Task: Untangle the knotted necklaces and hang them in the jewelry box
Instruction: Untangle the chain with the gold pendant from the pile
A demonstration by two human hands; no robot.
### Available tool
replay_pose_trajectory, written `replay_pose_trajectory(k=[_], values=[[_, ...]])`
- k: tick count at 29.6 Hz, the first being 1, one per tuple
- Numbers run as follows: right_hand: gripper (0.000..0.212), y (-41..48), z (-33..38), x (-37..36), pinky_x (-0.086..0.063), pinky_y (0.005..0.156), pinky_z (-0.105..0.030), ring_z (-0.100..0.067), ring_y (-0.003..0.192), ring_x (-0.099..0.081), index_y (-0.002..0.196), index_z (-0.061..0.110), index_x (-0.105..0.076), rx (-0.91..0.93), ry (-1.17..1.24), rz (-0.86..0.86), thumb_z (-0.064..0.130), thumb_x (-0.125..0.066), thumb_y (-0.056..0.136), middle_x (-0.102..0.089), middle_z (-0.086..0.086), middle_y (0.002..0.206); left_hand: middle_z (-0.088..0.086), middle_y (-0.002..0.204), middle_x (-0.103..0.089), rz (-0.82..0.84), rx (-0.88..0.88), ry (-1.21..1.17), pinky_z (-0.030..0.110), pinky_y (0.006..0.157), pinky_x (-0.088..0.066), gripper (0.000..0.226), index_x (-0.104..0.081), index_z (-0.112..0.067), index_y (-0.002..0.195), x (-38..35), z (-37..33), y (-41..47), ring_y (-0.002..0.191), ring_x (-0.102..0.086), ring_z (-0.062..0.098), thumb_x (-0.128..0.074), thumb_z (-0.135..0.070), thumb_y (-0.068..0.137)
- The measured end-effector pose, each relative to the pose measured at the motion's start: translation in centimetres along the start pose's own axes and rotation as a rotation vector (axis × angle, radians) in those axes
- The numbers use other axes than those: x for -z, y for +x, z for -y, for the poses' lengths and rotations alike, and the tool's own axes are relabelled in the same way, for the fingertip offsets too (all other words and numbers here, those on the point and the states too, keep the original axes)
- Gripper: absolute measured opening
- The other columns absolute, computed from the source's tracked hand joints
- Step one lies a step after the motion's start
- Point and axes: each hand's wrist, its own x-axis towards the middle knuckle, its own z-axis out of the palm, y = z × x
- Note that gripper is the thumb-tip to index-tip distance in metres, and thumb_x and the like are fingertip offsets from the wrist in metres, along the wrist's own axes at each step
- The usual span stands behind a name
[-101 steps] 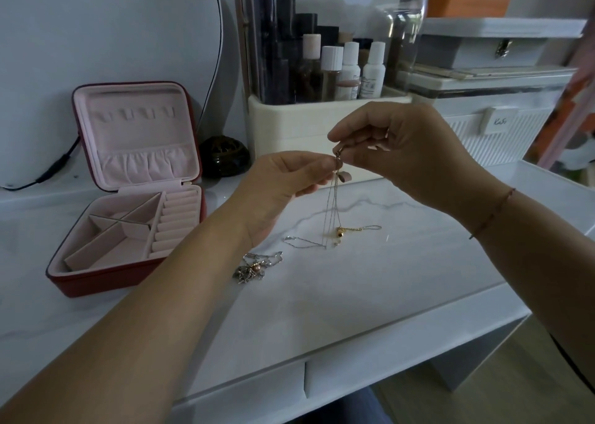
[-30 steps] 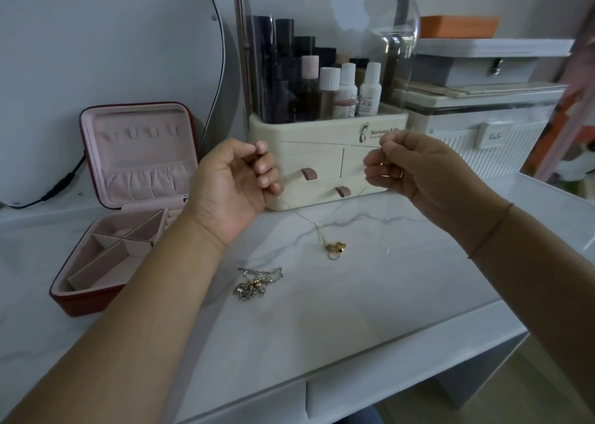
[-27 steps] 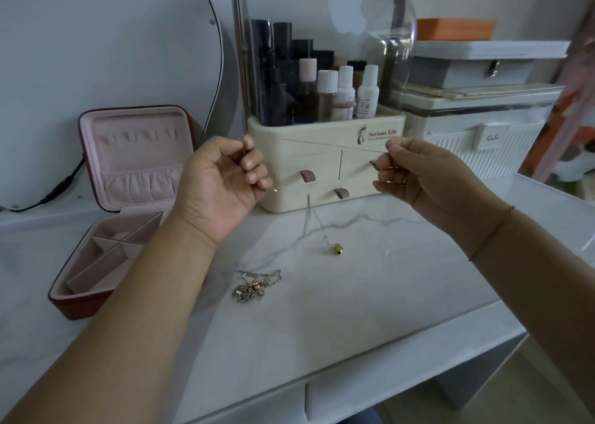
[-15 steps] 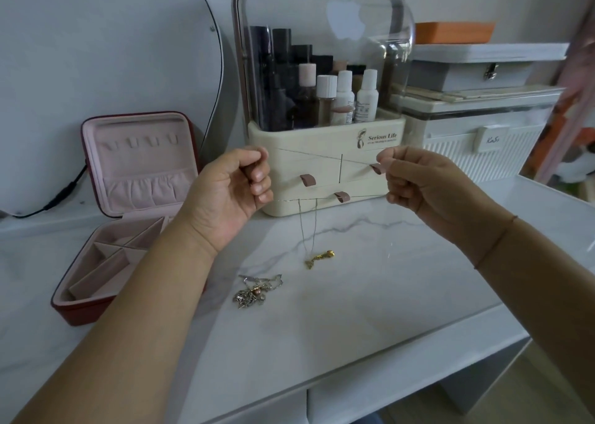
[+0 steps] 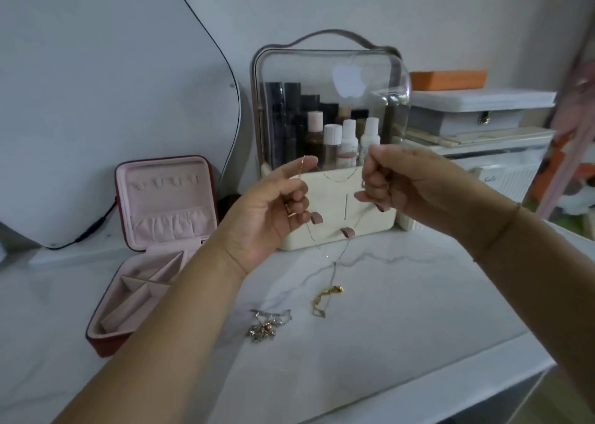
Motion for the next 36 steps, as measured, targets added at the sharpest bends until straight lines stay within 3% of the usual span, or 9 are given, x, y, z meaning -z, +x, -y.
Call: replay_pose_trajectory(k=[3, 7, 10, 13, 16, 20, 23, 30, 36], values=[[0.025, 1.5, 2.2, -0.6, -0.049, 0.059, -0.022, -0.01, 0.057, -0.042, 0.083, 0.014, -0.061, 0.064, 0.176, 0.055, 0.024, -0.042, 0.097, -0.046, 0.002, 0.064, 0.0, 0.066, -0.047, -0.051, 0.015, -0.021, 0.025, 0.057, -0.05, 0.037, -0.067, -0.01, 0.108, 0.3, 0.1, 0.4, 0.057, -0.047, 0.011, -0.062, -0.008, 0.072], [0.022, 3.1, 4.7, -1.2, -0.028, 0.041, -0.015, -0.007, 0.048, -0.032, 0.113, 0.011, -0.058, 0.083, 0.144, 0.059, 0.017, -0.041, 0.099, -0.042, 0.001, 0.063, 0.001, 0.07, -0.058, -0.108, 0.078, 0.052, 0.029, 0.073, -0.05, 0.027, -0.061, -0.009, 0.107, 0.2, 1.2, -0.2, 0.068, -0.057, 0.013, -0.053, -0.003, 0.082], [0.027, 3.8, 5.9, -1.7, -0.018, 0.04, -0.016, -0.006, 0.045, -0.026, 0.121, 0.012, -0.055, 0.098, 0.106, 0.074, 0.013, -0.037, 0.101, -0.041, 0.002, 0.06, 0.0, 0.08, -0.064, -0.104, 0.133, 0.194, 0.029, 0.083, -0.045, 0.028, -0.062, -0.01, 0.108, 0.5, 3.1, -1.0, 0.086, -0.058, 0.015, -0.055, -0.003, 0.083], [0.027, 4.3, 7.1, -2.2, -0.018, 0.037, -0.016, -0.006, 0.044, -0.023, 0.12, 0.013, -0.055, 0.113, 0.059, 0.071, 0.011, -0.035, 0.101, -0.04, 0.003, 0.056, -0.001, 0.098, -0.068, -0.062, 0.174, 0.289, 0.022, 0.086, -0.044, 0.036, -0.064, -0.011, 0.111, 0.9, 4.9, -2.0, 0.096, -0.06, 0.012, -0.063, -0.012, 0.075], [0.028, 4.4, 8.1, -2.4, -0.014, 0.04, -0.018, -0.006, 0.045, -0.021, 0.121, 0.013, -0.053, 0.112, 0.007, 0.061, 0.01, -0.033, 0.102, -0.04, 0.004, 0.054, 0.002, 0.11, -0.07, 0.007, 0.221, 0.448, 0.019, 0.091, -0.045, 0.036, -0.064, -0.01, 0.117, 0.7, 6.1, -2.8, 0.106, -0.063, 0.011, -0.07, -0.018, 0.082], [0.028, 4.3, 9.1, -2.1, -0.011, 0.041, -0.019, -0.006, 0.044, -0.019, 0.121, 0.013, -0.053, 0.121, -0.008, 0.041, 0.009, -0.033, 0.102, -0.038, 0.004, 0.053, -0.008, 0.09, -0.07, -0.112, 0.182, 0.59, 0.014, 0.077, -0.045, 0.023, -0.069, -0.017, 0.105, -0.6, 6.7, -2.7, 0.084, -0.063, 0.004, -0.072, -0.024, 0.083], [0.028, 4.1, 9.7, -1.8, -0.012, 0.04, -0.018, -0.006, 0.042, -0.02, 0.121, 0.013, -0.054, 0.121, -0.01, 0.04, 0.009, -0.034, 0.101, -0.037, 0.004, 0.052, -0.007, 0.073, -0.049, -0.293, 0.042, 0.627, 0.019, 0.067, -0.04, 0.026, -0.063, -0.017, 0.091, -1.3, 6.1, -1.8, 0.071, -0.045, 0.008, -0.078, -0.034, 0.076], [0.03, 3.5, 10.9, -1.4, -0.013, 0.041, -0.018, -0.008, 0.047, -0.015, 0.123, 0.014, -0.054, 0.123, -0.037, 0.068, 0.01, -0.035, 0.101, -0.035, 0.004, 0.053, -0.015, 0.071, -0.068, -0.246, -0.063, 0.583, 0.008, 0.066, -0.042, 0.015, -0.07, -0.014, 0.099, -3.3, 4.2, -1.0, 0.067, -0.056, -0.007, -0.069, -0.019, 0.085], [0.031, 2.5, 8.3, 0.9, -0.016, 0.038, -0.017, -0.006, 0.043, -0.021, 0.125, 0.015, -0.053, 0.053, -0.021, 0.007, 0.009, -0.035, 0.101, -0.037, 0.004, 0.053, -0.003, 0.072, -0.071, -0.238, -0.028, 0.437, 0.016, 0.061, -0.042, 0.012, -0.075, -0.017, 0.084, -2.6, 3.7, -2.4, 0.061, -0.051, 0.007, -0.063, -0.015, 0.087]])
